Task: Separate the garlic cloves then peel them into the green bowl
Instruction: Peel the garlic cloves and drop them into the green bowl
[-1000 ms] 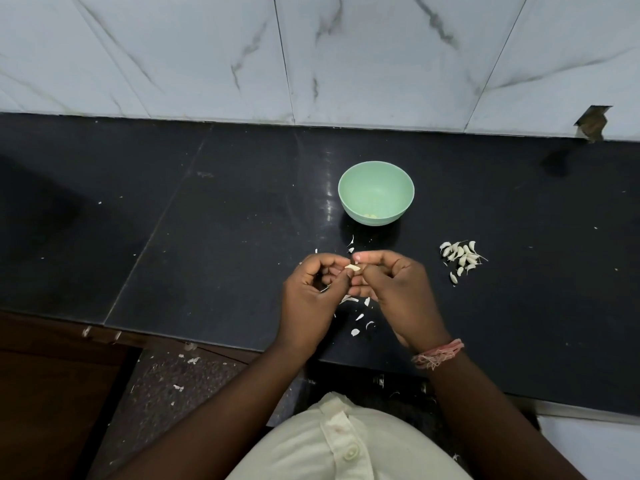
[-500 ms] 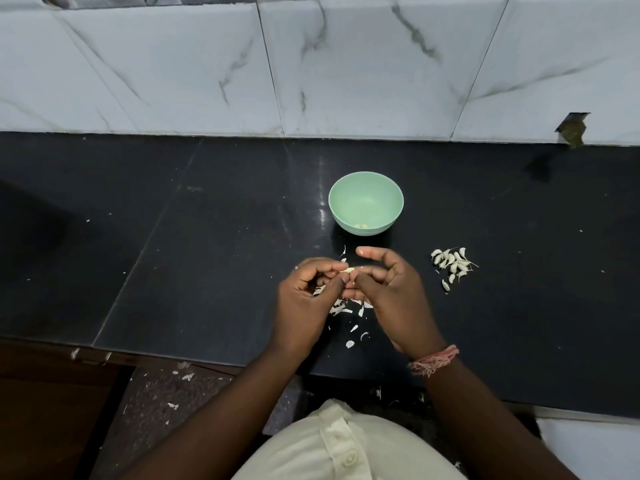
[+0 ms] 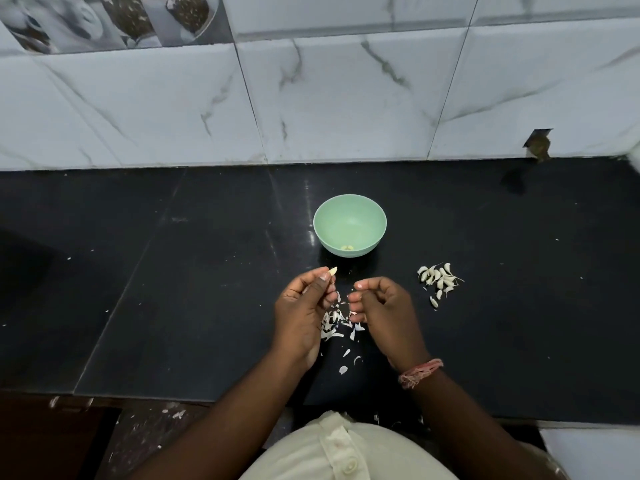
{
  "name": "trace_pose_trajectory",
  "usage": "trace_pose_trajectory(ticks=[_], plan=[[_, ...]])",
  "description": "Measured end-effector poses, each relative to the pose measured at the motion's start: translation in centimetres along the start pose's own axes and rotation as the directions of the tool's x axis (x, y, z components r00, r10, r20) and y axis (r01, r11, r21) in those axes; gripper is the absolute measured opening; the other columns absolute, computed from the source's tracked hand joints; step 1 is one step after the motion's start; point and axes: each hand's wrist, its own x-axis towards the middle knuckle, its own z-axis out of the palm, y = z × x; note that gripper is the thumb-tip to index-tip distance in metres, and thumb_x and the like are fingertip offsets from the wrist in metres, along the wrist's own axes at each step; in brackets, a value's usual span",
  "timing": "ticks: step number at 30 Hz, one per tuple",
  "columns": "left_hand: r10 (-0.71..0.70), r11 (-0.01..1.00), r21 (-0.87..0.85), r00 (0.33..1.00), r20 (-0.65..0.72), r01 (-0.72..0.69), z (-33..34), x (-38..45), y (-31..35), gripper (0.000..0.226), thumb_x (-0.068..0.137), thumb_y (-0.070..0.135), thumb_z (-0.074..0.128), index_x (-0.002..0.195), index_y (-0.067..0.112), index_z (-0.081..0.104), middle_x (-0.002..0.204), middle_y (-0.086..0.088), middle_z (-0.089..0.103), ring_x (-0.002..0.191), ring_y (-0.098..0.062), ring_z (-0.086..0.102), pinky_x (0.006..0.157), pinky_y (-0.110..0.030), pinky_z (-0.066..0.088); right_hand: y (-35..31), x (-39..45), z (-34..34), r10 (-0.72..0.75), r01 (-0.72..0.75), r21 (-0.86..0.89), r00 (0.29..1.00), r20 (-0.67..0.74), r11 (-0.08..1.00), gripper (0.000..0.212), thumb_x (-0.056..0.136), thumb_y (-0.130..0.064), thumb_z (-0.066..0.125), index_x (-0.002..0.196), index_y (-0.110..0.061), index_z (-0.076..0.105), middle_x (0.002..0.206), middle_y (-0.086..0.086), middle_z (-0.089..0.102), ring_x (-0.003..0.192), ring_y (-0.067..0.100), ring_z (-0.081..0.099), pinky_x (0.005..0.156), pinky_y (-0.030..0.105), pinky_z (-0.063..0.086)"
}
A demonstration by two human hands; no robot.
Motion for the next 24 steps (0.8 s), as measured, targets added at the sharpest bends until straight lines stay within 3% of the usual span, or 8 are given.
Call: trace_pose_trajectory(ticks=[4, 10, 17, 21, 24], plan=[[-0.078, 0.997, -0.007, 0.996, -0.040, 0.078, 0.7, 1.4, -0.1, 0.008, 0.093, 0.002, 0.066, 0.101, 0.003, 0.069, 0.088, -0.009, 0.071, 0.076, -0.011, 0.065, 0.070, -0.018, 0.057, 0.1, 0.3, 0.5, -0.015, 0.015, -0.039, 1.000, 0.015, 0.999, 0.014, 0.099, 0.002, 0.052, 0.101, -0.001, 0.065, 0.079, 0.011, 0.071, 0.064, 0.012, 0.063, 0.058, 0.028, 0.058], [-0.112, 0.994, -0.014, 0.983, -0.148, 0.111, 4.0, 4.9, 1.0, 0.007, 0.092, -0.002, 0.068, 0.097, 0.003, 0.068, 0.085, -0.007, 0.071, 0.069, -0.010, 0.066, 0.066, -0.016, 0.057, 0.3, 1.3, 0.6, -0.044, 0.044, -0.069, 0.999, 0.004, 0.997, 0.016, 0.099, 0.002, 0.052, 0.098, -0.004, 0.067, 0.075, 0.010, 0.070, 0.062, 0.016, 0.063, 0.061, 0.036, 0.059], [-0.072, 0.971, 0.195, 0.950, -0.304, 0.136, 6.7, 6.8, 1.2, 0.014, 0.089, -0.009, 0.068, 0.081, 0.003, 0.069, 0.073, -0.009, 0.070, 0.061, -0.017, 0.061, 0.056, -0.018, 0.056, -0.3, 1.6, 0.9, -0.067, 0.068, -0.052, 0.998, 0.022, 0.996, 0.017, 0.099, 0.001, 0.051, 0.097, -0.005, 0.067, 0.073, 0.008, 0.069, 0.061, 0.015, 0.062, 0.063, 0.040, 0.059], [-0.041, 0.964, 0.233, 0.936, -0.349, 0.129, 6.7, 6.0, 1.2, 0.013, 0.090, -0.009, 0.066, 0.085, 0.002, 0.069, 0.075, -0.009, 0.070, 0.063, -0.016, 0.064, 0.061, -0.019, 0.057, -0.3, 1.7, 0.4, -0.088, 0.087, -0.060, 0.996, -0.017, 0.994, 0.021, 0.097, 0.004, 0.050, 0.095, -0.007, 0.068, 0.078, 0.008, 0.071, 0.066, 0.017, 0.064, 0.063, 0.037, 0.060], [-0.077, 0.954, 0.244, 0.932, -0.355, 0.172, 5.5, 3.9, 0.4, 0.023, 0.094, -0.015, 0.050, 0.096, -0.002, 0.069, 0.084, -0.016, 0.069, 0.062, -0.018, 0.061, 0.058, -0.020, 0.054, 0.2, 1.6, 0.2, -0.164, 0.151, -0.185, 0.985, -0.057, 0.971, 0.030, 0.093, 0.003, 0.046, 0.095, -0.014, 0.071, 0.088, -0.001, 0.074, 0.079, 0.013, 0.071, 0.076, 0.038, 0.062]])
